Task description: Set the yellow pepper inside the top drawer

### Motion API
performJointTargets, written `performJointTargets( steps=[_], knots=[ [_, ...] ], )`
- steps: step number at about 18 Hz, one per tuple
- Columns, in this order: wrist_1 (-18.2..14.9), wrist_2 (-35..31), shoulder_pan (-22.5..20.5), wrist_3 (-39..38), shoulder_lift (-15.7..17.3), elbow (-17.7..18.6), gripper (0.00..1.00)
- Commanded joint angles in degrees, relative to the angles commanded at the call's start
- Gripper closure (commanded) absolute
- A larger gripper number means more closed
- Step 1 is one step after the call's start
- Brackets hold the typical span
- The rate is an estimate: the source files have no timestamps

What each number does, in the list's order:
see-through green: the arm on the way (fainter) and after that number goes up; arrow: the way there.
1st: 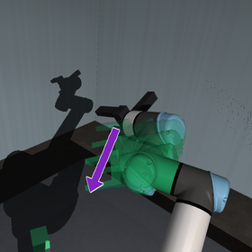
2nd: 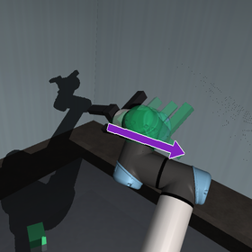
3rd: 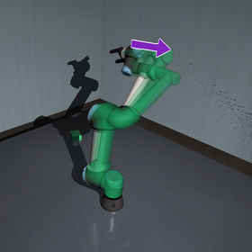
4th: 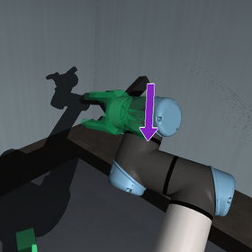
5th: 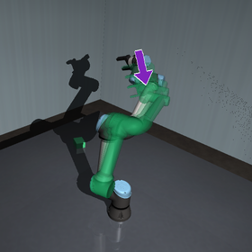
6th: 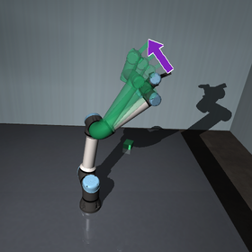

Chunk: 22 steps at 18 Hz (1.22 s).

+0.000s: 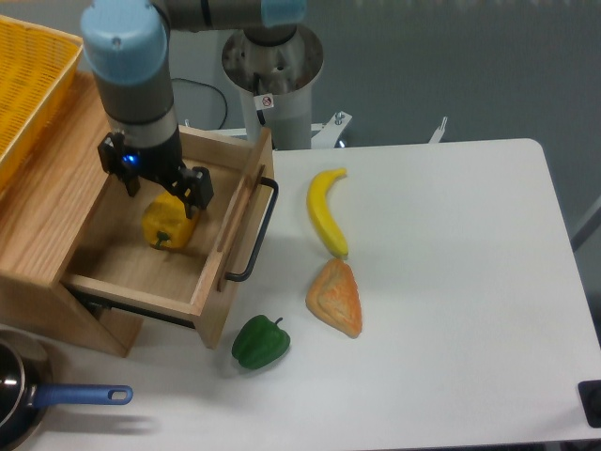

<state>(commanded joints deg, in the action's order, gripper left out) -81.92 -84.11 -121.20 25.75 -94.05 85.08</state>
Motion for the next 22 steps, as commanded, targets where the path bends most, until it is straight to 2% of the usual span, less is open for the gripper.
performJointTargets(
  steps=[3, 7, 9, 13, 19, 22],
  knots=[
    [1.2, 0.1, -0.4, 1.3, 1.9, 0.0, 0.02],
    [2.8, 0.0, -2.0, 3.3, 2.6, -0.1, 0.01],
    [4.1, 0.0, -4.6, 5.3, 2.6, 0.0, 0.0],
    [4.9, 0.0, -10.8, 15.4, 2.6, 0.6, 0.0],
    [5.9, -0.2, -21.2, 20.6, 0.8, 1.5, 0.0],
    [9.7, -0.5, -25.0, 26.4, -1.6, 1.9, 0.0]
  ],
)
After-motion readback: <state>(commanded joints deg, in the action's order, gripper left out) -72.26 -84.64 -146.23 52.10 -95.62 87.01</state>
